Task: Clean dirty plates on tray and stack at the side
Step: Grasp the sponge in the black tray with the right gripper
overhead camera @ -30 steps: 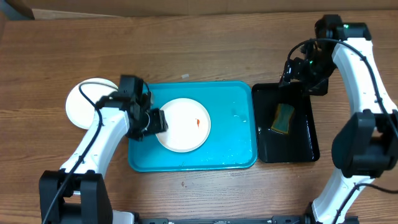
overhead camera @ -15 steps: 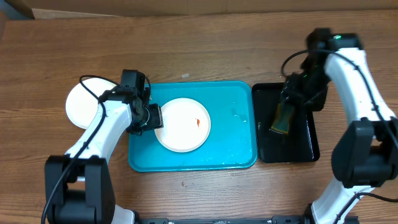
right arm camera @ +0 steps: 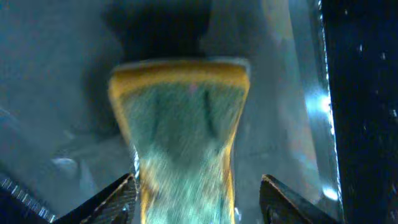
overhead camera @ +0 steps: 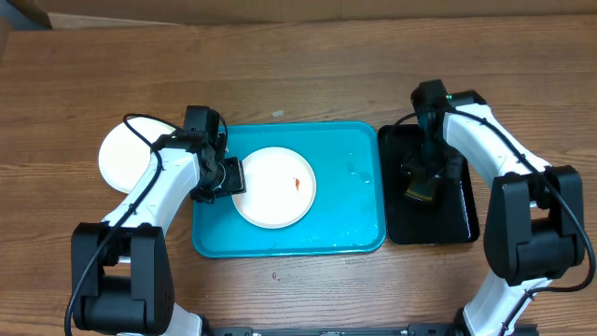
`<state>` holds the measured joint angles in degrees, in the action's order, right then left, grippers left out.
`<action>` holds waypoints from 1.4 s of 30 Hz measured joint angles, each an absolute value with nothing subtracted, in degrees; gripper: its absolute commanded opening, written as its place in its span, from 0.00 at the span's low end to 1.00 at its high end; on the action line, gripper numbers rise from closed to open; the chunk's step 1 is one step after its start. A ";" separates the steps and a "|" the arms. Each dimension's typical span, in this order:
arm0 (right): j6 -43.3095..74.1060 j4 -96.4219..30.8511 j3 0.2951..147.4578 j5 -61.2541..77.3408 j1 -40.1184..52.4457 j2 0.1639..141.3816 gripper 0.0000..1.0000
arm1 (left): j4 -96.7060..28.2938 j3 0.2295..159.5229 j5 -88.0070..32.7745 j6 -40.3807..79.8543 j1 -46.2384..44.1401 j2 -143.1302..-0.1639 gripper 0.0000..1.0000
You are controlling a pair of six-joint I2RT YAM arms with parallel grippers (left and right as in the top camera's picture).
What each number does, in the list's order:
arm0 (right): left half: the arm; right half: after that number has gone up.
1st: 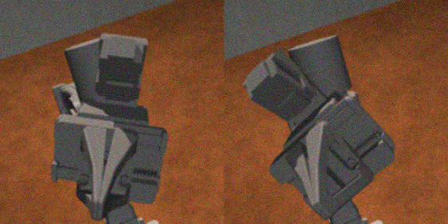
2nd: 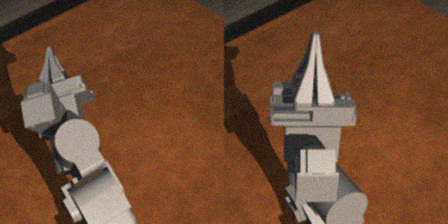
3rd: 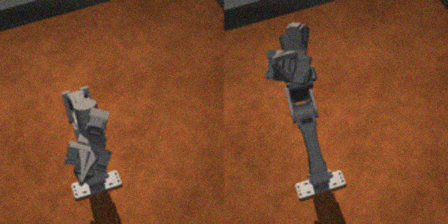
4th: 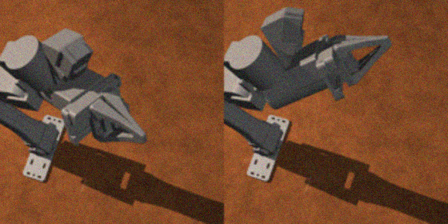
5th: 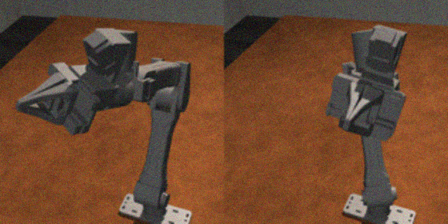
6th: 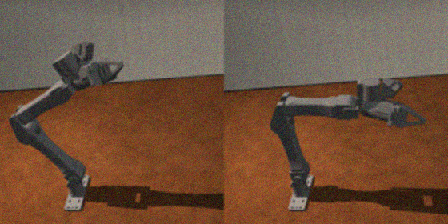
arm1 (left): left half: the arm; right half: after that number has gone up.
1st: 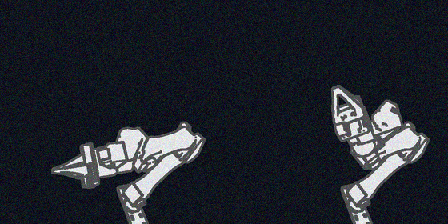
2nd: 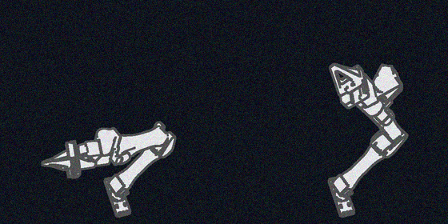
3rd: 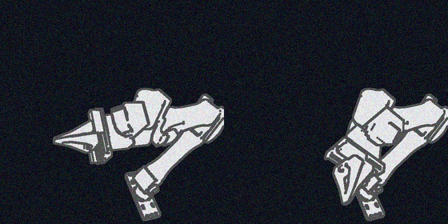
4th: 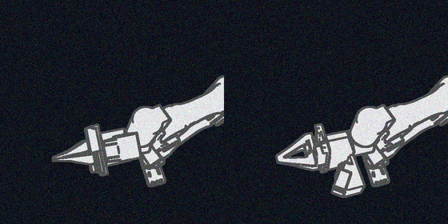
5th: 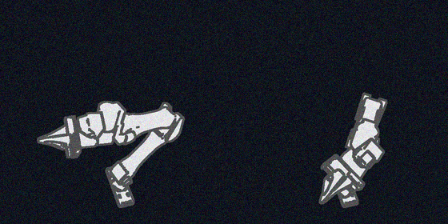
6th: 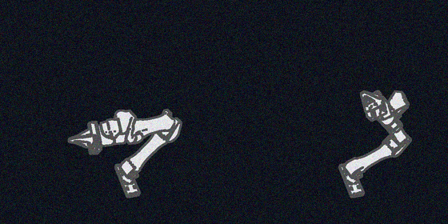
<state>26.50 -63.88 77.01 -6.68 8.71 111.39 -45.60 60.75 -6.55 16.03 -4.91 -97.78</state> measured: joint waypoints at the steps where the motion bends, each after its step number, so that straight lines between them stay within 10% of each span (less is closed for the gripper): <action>1: 26.61 -62.85 76.40 -6.74 8.49 111.39 0.61 | -45.60 60.75 -6.57 16.03 -4.91 -97.78 0.61; 8: 26.92 -58.50 75.40 -6.87 7.97 111.39 0.22 | -45.43 60.75 -6.57 16.03 -4.91 -97.78 0.62; 9: 26.55 -58.37 75.40 -6.92 7.92 111.39 0.25 | -45.41 60.75 -6.55 16.03 -4.91 -97.78 0.63; 11: 26.76 -58.33 75.40 -7.03 7.90 111.39 0.65 | -45.34 60.75 -6.57 16.01 -4.91 -97.78 0.64; 15: 26.59 -58.33 75.37 -7.07 7.90 111.39 0.73 | -44.49 60.75 -6.55 16.03 -4.91 -97.78 0.64; 20: 26.70 -58.67 75.11 -7.09 7.90 111.39 0.64 | -41.95 60.75 -6.57 16.03 -4.91 -97.78 0.63; 25: 26.87 -56.97 72.95 -6.87 7.90 111.39 0.09 | -41.69 60.75 -6.55 16.03 -4.91 -97.78 0.58; 42: 21.76 -62.67 77.14 -6.87 7.90 111.39 0.04 | -40.64 60.75 -6.55 15.88 -4.91 -97.80 0.47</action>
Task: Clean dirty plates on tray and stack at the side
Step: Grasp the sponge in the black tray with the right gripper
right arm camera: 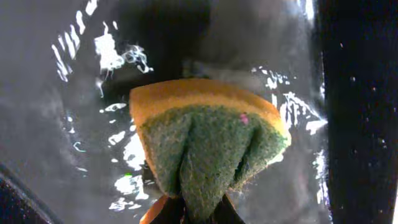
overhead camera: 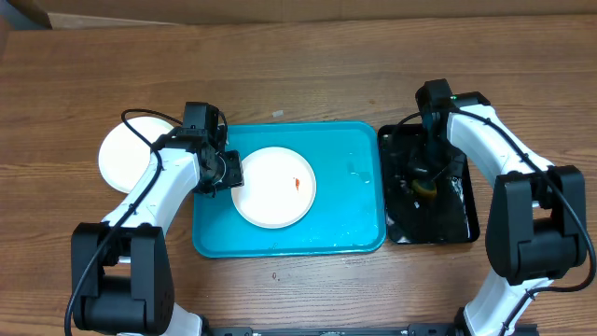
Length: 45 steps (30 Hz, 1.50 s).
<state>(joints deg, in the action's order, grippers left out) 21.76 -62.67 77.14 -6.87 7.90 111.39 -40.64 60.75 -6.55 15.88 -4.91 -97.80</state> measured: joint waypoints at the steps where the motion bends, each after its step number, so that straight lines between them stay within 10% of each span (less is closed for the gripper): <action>1: 21.15 -62.65 77.14 -6.85 7.90 111.39 0.04 | -40.53 60.75 -6.52 15.88 -4.91 -97.86 0.46; 11: 16.01 -63.16 77.14 -6.85 7.90 111.39 0.04 | -38.98 60.75 -6.20 14.59 -6.90 -102.04 0.05; 17: 8.78 -63.94 77.14 -6.87 7.90 111.39 0.04 | -42.04 60.86 -6.15 16.01 -8.56 -102.04 0.23; 36: 7.27 -68.97 82.74 -6.09 7.73 111.39 0.04 | -41.50 60.80 -6.13 17.21 -9.04 -102.04 0.07; 45: 7.81 -68.97 86.19 16.23 8.40 111.39 0.04 | -41.50 60.82 -6.17 17.61 -9.04 -102.04 0.04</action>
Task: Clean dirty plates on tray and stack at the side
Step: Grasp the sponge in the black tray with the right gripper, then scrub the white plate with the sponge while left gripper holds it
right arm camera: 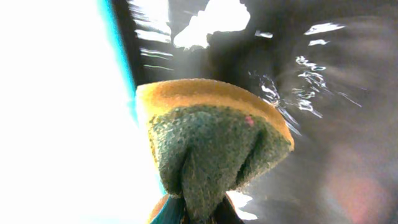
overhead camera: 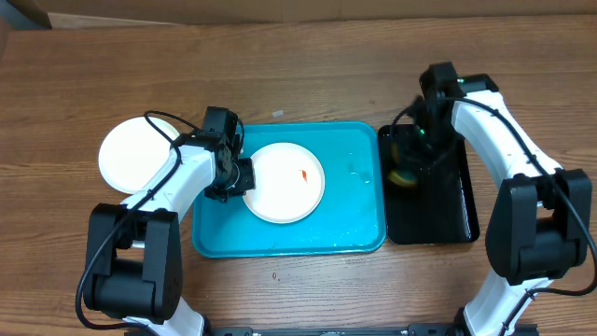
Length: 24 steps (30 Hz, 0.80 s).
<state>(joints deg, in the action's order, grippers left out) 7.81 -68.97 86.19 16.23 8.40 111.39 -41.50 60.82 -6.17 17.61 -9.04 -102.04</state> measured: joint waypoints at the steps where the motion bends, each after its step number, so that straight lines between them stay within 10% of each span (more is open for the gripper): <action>1: 7.79 -68.03 86.94 18.33 8.97 111.39 0.04 | -41.47 60.82 -6.20 17.63 -9.04 -102.04 0.04; 9: 8.25 -58.43 89.52 23.49 22.83 111.39 0.04 | -41.47 60.82 -6.17 17.63 -9.04 -102.04 0.05; 24: 8.75 -51.83 89.54 -13.85 44.36 112.62 0.04 | -41.10 60.82 -6.17 17.63 -9.04 -102.04 0.05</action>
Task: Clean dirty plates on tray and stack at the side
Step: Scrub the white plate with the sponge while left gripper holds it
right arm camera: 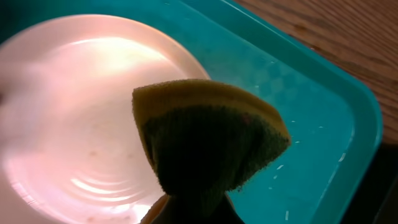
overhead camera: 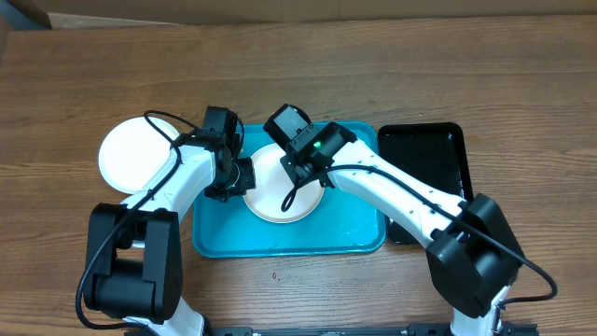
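Observation:
A white plate (overhead camera: 270, 201) lies in the teal tray (overhead camera: 354, 229). My left gripper (overhead camera: 239, 176) is shut on the plate's left rim. My right gripper (overhead camera: 303, 171) hangs over the plate's upper middle, shut on a yellow-and-green sponge (right arm camera: 208, 140). In the right wrist view the sponge is folded between the jaws, green side toward the camera, above the plate (right arm camera: 87, 112) near its edge and the tray floor (right arm camera: 298, 130). No red stain shows on the plate; the sponge and arm cover part of it.
A second white plate (overhead camera: 129, 156) rests on the wooden table left of the tray. A black tray of water (overhead camera: 434, 159) stands right of the teal tray, partly under my right arm. Water drops speckle the teal tray's right half.
My right gripper has moved with the sponge from over the black tray's left edge to above the plate in the teal tray. The left gripper and plate stay put.
First the right gripper stood open around the sponge in the black tray while the left gripper was at the plate's left rim. Then it was shut on the sponge in the water, later held it by the tray's left edge, and now holds it over the plate, which has shifted slightly right.

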`<state>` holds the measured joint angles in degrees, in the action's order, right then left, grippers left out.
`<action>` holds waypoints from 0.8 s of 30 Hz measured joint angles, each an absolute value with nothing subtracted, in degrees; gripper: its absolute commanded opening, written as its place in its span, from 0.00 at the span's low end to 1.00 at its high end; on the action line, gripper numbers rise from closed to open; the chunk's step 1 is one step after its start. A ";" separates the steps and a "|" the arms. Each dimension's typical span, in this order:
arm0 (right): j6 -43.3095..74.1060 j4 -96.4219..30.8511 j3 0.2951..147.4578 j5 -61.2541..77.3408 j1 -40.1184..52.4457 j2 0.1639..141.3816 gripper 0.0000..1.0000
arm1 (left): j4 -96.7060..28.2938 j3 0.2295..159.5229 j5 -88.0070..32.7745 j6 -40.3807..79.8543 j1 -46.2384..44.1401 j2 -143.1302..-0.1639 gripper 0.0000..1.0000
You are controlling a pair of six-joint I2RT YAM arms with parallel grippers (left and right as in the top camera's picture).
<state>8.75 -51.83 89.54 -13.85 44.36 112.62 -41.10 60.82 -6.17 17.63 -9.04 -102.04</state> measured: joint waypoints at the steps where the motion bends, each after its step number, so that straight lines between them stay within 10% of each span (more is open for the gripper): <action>1: 8.75 -51.83 89.54 -14.61 44.23 113.16 0.04 | -41.10 60.82 -6.17 17.63 -9.04 -102.04 0.05; 24: 11.62 -49.87 89.54 -10.66 42.46 120.55 0.04 | -41.78 60.82 -6.31 17.63 -9.04 -102.04 0.04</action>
<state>11.62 -49.87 89.54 -10.66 42.46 120.55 -41.78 60.82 -6.31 17.63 -9.04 -102.04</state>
